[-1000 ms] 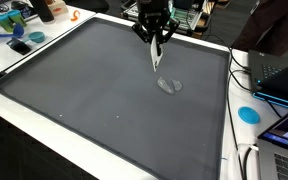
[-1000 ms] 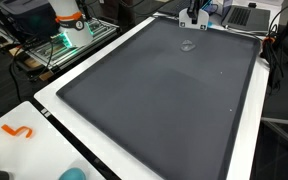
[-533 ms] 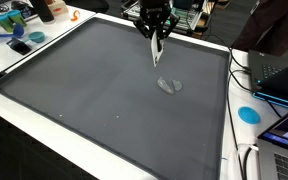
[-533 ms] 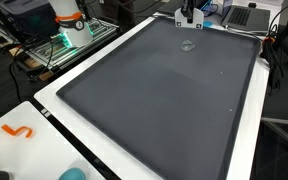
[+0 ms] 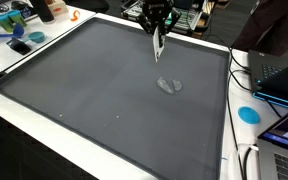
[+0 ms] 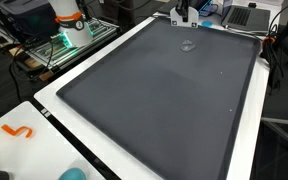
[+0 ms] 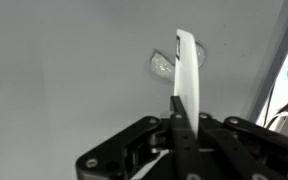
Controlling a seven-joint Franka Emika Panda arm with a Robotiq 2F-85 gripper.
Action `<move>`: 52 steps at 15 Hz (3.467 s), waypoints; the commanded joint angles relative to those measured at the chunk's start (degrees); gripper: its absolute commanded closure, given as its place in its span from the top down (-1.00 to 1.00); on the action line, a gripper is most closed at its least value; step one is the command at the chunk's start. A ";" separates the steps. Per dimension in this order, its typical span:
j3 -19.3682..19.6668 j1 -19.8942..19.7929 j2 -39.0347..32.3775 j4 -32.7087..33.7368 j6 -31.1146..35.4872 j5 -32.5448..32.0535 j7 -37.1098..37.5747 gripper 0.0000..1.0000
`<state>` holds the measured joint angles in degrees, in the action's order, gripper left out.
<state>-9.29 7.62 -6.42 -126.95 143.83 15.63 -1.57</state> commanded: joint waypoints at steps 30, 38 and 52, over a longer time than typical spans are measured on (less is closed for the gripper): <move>-3.11 5.78 -0.09 7.52 -14.65 -15.23 3.70 -0.98; -3.92 7.83 -3.39 18.86 -24.57 -18.51 7.02 -0.98; -4.11 9.90 -5.50 28.38 -31.44 -21.90 8.28 -0.93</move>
<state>-13.29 17.55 -11.78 -98.91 112.66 -6.22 6.64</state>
